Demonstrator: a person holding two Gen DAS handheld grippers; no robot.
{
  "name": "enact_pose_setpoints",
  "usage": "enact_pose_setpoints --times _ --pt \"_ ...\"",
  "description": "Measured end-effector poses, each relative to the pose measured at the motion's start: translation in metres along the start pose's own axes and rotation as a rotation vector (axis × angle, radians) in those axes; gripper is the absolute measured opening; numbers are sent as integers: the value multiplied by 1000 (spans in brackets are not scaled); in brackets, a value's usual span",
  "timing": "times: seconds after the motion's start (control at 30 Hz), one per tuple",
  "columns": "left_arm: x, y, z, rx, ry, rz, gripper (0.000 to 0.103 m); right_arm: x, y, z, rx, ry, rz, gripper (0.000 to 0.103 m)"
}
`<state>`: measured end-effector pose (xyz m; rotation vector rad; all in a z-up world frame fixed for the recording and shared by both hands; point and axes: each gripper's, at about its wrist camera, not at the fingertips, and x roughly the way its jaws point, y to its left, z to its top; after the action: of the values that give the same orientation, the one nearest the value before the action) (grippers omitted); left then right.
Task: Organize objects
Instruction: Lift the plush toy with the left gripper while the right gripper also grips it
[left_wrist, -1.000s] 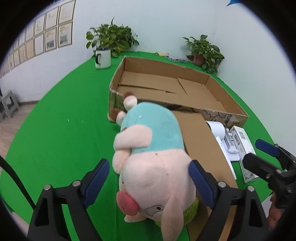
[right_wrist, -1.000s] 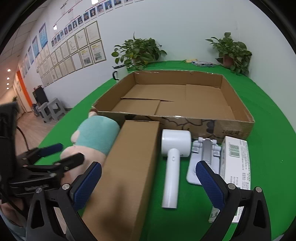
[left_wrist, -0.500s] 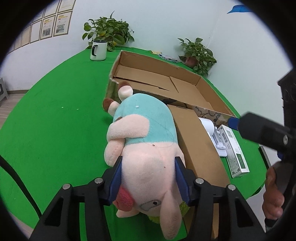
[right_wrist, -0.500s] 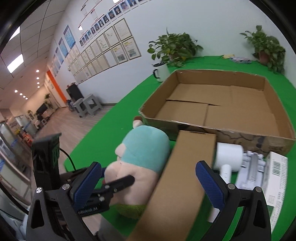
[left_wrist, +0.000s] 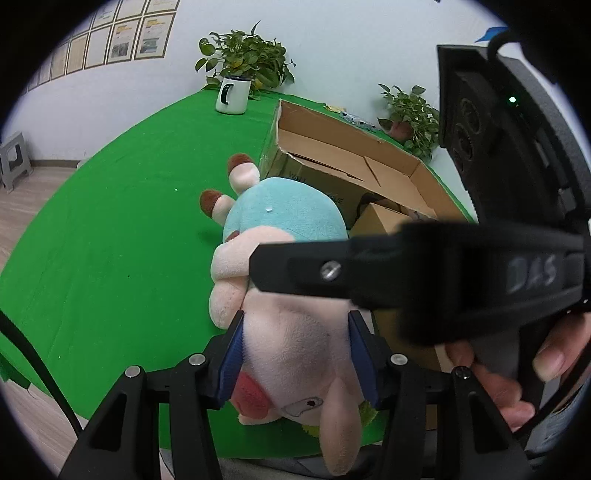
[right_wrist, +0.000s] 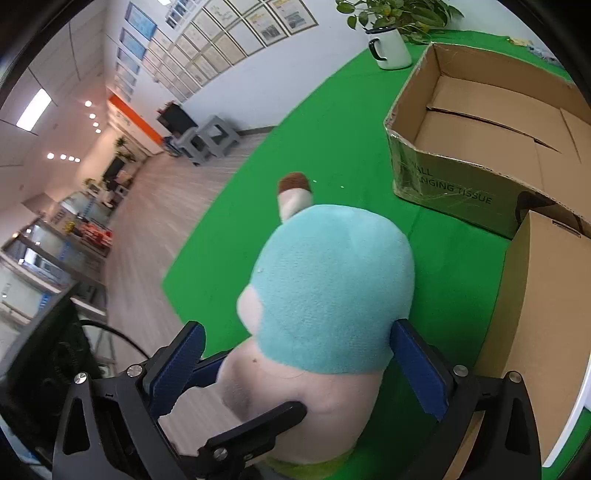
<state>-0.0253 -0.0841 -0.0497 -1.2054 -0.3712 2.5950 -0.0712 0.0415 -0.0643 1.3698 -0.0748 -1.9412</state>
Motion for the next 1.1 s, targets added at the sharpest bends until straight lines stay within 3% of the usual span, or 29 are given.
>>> enact_pose_setpoints --times 0.17,0.4,0.53,0.83,1.1 --pt "1 -2 -1 15 -14 3 52 21 5 -1 -4 66 -86 94" --pt "-1 -5 0 36 -24 15 50 35 5 8 9 19 -103 72" --pt "-8 -16 7 83 -64 37 49 22 8 8 -1 -24 -89 67" --pt "-28 -67 52 231 -198 15 49 -79 11 20 -15 -253 -102 63" --pt "-25 -123 112 369 -299 -58 49 -188 -16 44 11 -447 -162 62"
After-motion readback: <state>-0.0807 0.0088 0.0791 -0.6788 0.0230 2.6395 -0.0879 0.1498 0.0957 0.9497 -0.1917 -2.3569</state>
